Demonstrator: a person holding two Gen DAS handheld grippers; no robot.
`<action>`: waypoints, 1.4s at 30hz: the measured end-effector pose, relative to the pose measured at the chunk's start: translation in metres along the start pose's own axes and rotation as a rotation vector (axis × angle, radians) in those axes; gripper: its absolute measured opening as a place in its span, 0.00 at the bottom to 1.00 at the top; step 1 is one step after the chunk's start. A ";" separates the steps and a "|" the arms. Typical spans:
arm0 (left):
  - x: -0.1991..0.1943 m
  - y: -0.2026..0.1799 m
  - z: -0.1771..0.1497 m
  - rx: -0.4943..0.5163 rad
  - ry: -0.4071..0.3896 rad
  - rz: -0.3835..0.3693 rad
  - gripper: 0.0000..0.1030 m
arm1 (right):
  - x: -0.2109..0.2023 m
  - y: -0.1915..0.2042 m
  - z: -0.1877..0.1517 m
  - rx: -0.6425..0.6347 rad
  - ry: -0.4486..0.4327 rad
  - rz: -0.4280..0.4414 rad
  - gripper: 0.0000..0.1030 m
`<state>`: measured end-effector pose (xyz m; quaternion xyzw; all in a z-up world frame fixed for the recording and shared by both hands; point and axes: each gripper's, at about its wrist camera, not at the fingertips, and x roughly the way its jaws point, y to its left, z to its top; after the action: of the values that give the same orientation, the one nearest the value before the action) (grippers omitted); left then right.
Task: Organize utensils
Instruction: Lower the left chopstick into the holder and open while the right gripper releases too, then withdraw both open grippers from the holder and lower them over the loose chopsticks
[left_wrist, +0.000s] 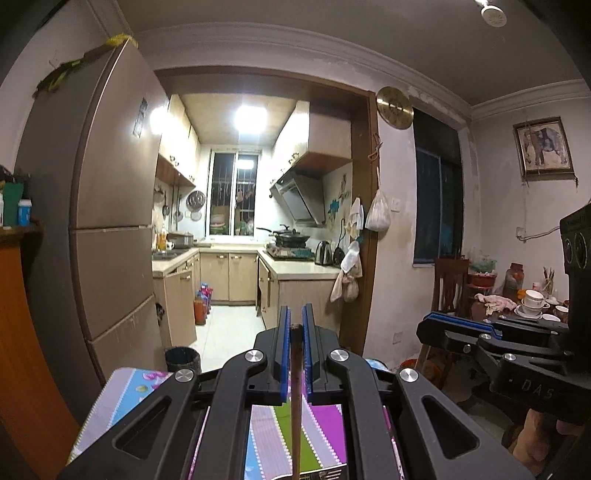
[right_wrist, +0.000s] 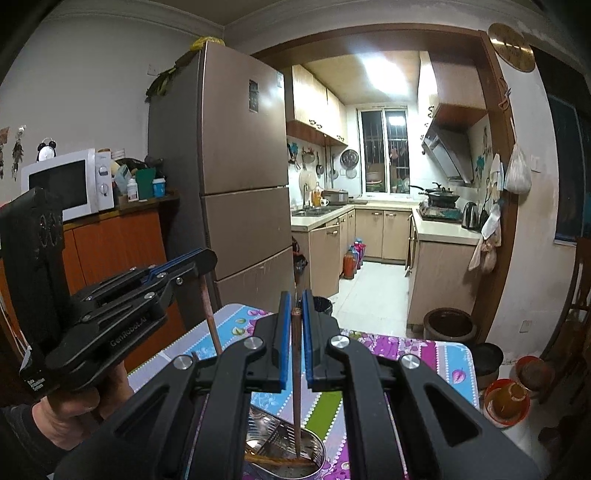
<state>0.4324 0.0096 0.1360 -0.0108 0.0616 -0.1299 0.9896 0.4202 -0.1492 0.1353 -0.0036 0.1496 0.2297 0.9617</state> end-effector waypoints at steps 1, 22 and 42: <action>0.003 0.001 -0.004 0.001 0.008 0.002 0.07 | 0.002 -0.001 -0.002 0.003 0.005 0.000 0.05; 0.017 0.014 -0.016 0.005 0.042 0.056 0.60 | 0.016 -0.028 -0.024 0.088 0.024 -0.017 0.62; -0.010 0.014 -0.016 0.014 0.023 0.094 0.81 | -0.006 -0.030 -0.037 0.080 -0.017 -0.044 0.90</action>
<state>0.4240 0.0257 0.1209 0.0005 0.0727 -0.0839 0.9938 0.4177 -0.1818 0.1000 0.0336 0.1503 0.2024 0.9671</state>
